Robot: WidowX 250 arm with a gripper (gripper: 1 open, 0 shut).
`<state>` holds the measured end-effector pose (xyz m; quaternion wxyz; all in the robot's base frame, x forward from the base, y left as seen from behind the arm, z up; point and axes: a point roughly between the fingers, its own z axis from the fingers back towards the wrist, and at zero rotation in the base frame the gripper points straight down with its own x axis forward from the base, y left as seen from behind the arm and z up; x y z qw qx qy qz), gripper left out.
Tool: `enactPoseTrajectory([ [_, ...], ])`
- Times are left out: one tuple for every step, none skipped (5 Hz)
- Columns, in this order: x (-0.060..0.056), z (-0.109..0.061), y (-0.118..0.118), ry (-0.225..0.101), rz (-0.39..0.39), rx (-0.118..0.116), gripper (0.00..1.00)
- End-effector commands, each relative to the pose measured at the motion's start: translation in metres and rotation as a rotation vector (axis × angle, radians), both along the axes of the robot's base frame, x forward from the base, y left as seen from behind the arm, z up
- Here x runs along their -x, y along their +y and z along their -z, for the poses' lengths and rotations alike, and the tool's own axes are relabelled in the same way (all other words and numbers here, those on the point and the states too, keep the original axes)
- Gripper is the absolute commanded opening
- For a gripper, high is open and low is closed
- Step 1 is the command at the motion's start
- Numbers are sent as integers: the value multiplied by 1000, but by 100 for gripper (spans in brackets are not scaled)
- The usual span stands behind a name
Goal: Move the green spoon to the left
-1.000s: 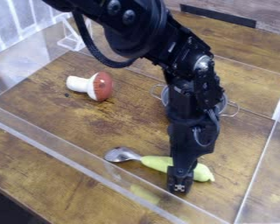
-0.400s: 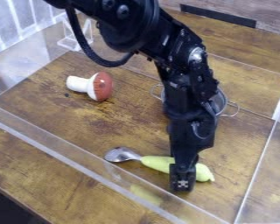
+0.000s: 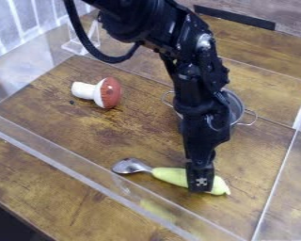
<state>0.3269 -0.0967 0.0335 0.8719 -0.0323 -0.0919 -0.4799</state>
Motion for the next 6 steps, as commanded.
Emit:
enactPoseTrajectory([
  [-13, -10, 0, -50, 50, 38, 100],
  [-13, -9, -4, -34, 113, 63, 0],
  [-12, -9, -8, -19, 177, 91, 100],
  [-6, -8, -8, -14, 120, 121, 100],
  [0, -8, -8, -4, 65, 146, 100],
  [-5, -8, -9, 11, 42, 169, 100],
])
